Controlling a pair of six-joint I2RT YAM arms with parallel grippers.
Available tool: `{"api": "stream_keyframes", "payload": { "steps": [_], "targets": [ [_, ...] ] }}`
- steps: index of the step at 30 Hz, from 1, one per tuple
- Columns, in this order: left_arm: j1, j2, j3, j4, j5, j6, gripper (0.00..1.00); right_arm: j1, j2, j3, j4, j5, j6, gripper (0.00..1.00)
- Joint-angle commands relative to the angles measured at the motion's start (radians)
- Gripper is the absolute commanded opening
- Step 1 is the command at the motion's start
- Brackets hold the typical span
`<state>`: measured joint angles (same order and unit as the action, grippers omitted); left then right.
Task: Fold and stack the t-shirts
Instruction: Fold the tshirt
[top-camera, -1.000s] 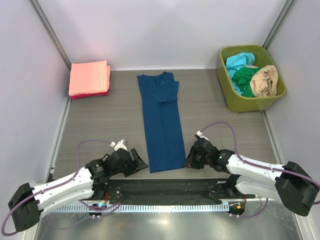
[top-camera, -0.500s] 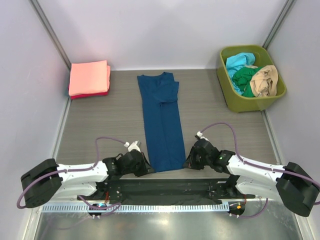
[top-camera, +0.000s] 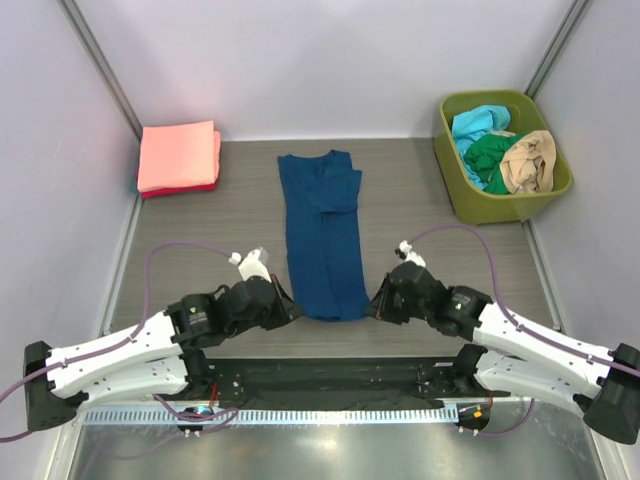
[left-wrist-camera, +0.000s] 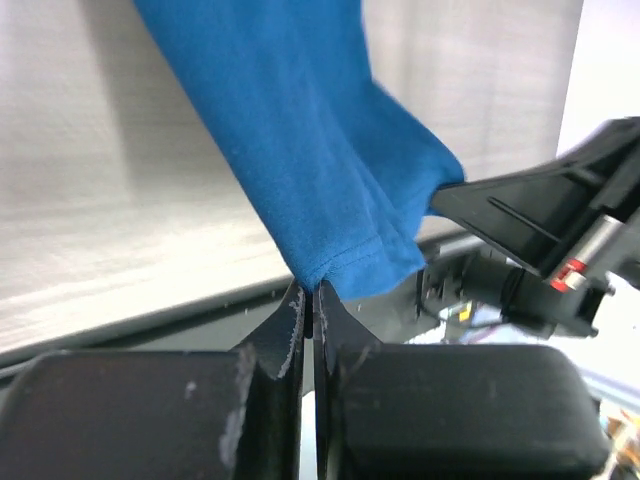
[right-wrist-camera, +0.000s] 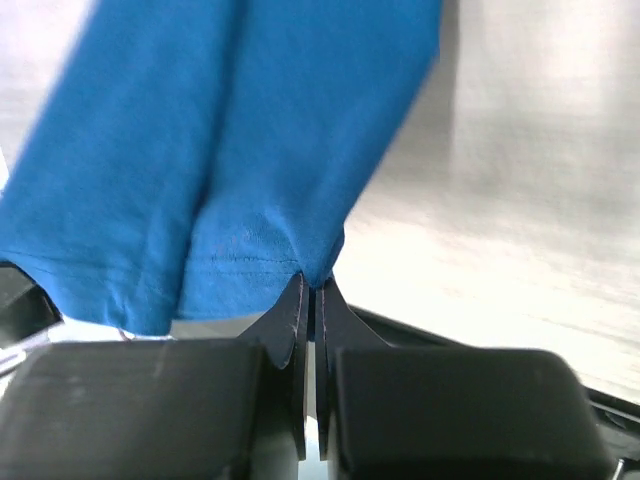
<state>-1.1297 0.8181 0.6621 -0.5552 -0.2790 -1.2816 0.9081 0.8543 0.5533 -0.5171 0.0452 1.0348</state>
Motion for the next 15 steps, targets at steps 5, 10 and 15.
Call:
{"api": "stream_keyframes", "payload": {
  "steps": [5, 10, 15],
  "targets": [
    [0.236, 0.119, 0.182, -0.14, -0.046, 0.256, 0.0, -0.15, 0.271, 0.356, -0.086, 0.119, -0.237, 0.01],
    [0.49, 0.269, 0.287, -0.025, 0.17, 0.41, 0.0, -0.281, 0.478, 0.611, -0.081, 0.087, -0.378, 0.01],
    [0.649, 0.527, 0.439, 0.017, 0.276, 0.517, 0.0, -0.377, 0.722, 0.808, -0.08, 0.013, -0.461, 0.01]
  ]
}}
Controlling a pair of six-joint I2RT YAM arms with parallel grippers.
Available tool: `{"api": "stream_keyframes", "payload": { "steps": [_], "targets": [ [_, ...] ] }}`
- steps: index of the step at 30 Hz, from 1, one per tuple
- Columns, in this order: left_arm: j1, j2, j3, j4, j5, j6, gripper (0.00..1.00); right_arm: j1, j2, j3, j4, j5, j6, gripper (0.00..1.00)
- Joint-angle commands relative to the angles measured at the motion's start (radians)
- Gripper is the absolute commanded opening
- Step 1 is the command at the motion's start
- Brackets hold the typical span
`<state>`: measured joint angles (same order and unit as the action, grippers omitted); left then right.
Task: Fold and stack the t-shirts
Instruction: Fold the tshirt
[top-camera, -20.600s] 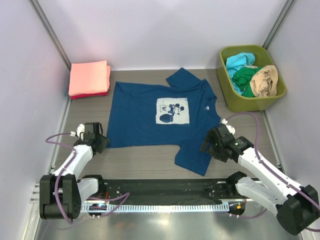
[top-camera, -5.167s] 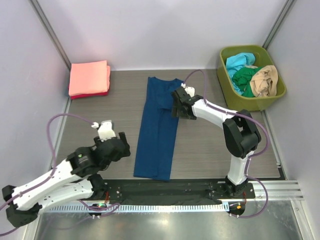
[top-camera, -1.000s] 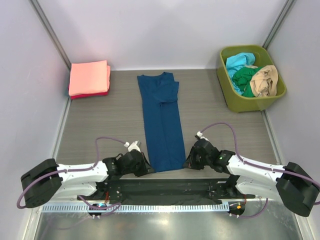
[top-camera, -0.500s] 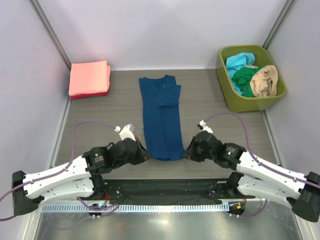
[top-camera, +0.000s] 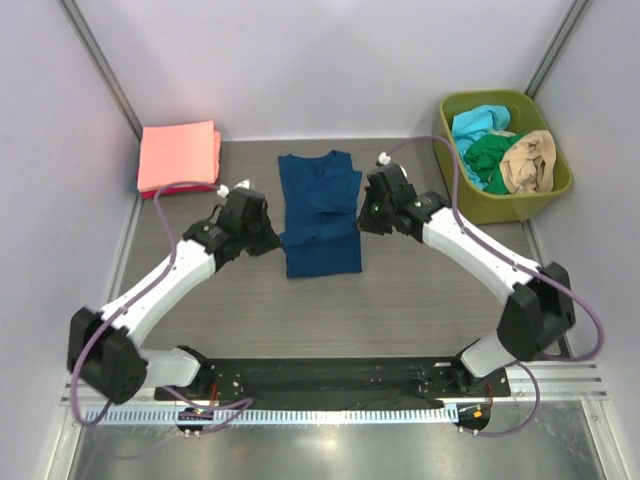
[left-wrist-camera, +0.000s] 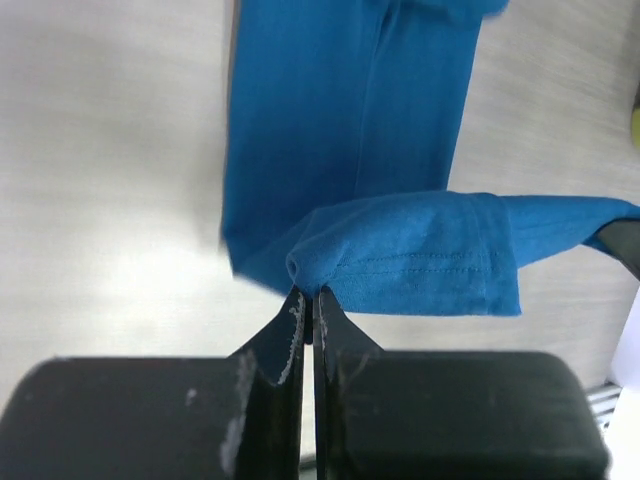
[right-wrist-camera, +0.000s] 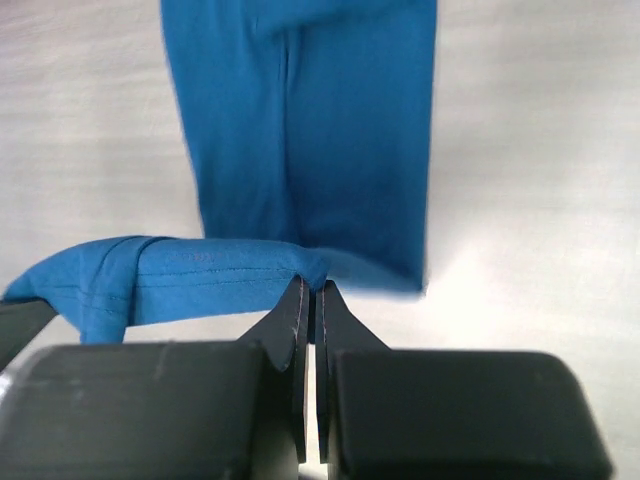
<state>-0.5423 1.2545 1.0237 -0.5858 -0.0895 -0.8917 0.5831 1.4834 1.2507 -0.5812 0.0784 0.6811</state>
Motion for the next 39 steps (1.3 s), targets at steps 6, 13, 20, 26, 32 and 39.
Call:
{"api": "stream_keyframes", "payload": {
  "steps": [6, 13, 20, 26, 32, 39],
  "targets": [
    [0.171, 0.311, 0.228, 0.096, 0.23, 0.187, 0.0, -0.127, 0.261, 0.243, -0.009, -0.065, -0.135, 0.01],
    [0.234, 0.554, 0.404, 0.073, 0.315, 0.241, 0.01, -0.166, 0.431, 0.357, -0.003, -0.147, -0.144, 0.01],
    [0.278, 0.79, 0.685, -0.115, 0.34, 0.275, 0.26, -0.236, 0.667, 0.571, -0.017, -0.239, -0.152, 0.47],
    [0.301, 0.901, 1.098, -0.356, 0.326, 0.318, 0.56, -0.281, 0.74, 0.891, -0.203, -0.236, -0.179, 0.69],
    [0.272, 0.57, 0.561, -0.127, 0.362, 0.275, 0.59, -0.276, 0.431, 0.345, 0.015, -0.331, -0.169, 0.71],
    [0.153, 0.323, 0.132, 0.112, 0.395, 0.226, 0.61, -0.23, 0.223, -0.071, 0.162, -0.417, -0.146, 0.71]
  ]
}}
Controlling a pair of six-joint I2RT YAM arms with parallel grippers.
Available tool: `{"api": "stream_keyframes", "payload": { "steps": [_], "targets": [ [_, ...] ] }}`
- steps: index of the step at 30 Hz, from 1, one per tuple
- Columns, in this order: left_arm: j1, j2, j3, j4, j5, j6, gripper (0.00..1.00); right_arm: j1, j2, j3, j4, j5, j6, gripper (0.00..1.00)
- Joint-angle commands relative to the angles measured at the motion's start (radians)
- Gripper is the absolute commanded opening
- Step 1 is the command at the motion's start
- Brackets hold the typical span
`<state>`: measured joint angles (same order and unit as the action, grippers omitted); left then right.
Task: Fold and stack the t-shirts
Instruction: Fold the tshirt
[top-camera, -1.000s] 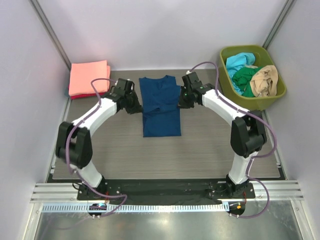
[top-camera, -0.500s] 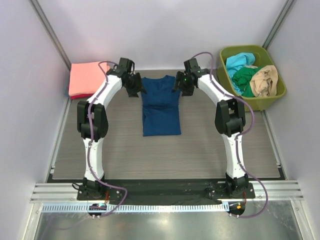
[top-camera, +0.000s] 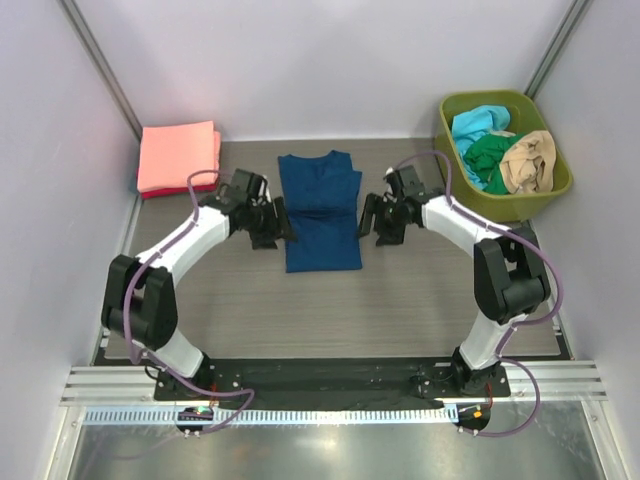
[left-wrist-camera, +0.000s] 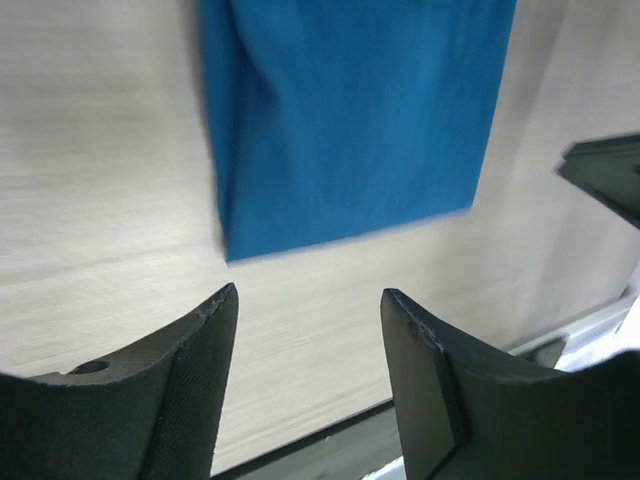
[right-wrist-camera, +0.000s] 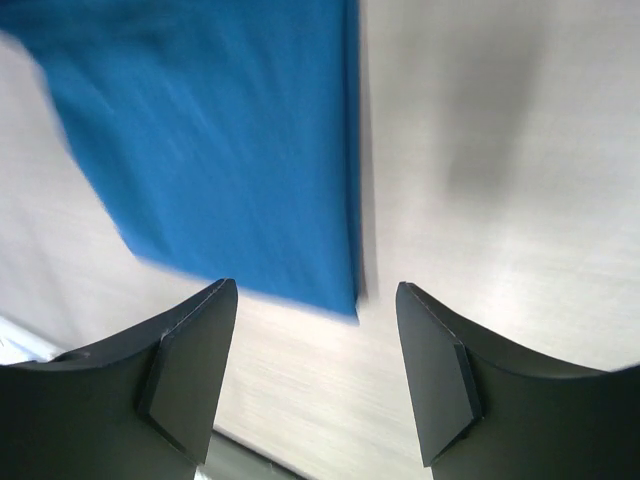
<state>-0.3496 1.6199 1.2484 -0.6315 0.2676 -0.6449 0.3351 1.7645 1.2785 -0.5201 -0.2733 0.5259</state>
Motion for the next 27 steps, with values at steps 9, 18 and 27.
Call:
{"api": "stream_keyframes", "payload": {
  "steps": [9, 18, 27],
  "targets": [
    [-0.057, -0.006, -0.294, 0.312, 0.039, -0.062, 0.63, 0.035, -0.036, -0.252, 0.204, -0.095, 0.014, 0.7],
    [-0.066, 0.06, -0.354, 0.388, 0.01, -0.068, 0.61, 0.05, 0.006, -0.272, 0.232, -0.102, 0.017, 0.62],
    [-0.068, 0.095, -0.405, 0.46, -0.001, -0.093, 0.41, 0.058, 0.036, -0.32, 0.278, -0.116, 0.023, 0.4]
  ]
}}
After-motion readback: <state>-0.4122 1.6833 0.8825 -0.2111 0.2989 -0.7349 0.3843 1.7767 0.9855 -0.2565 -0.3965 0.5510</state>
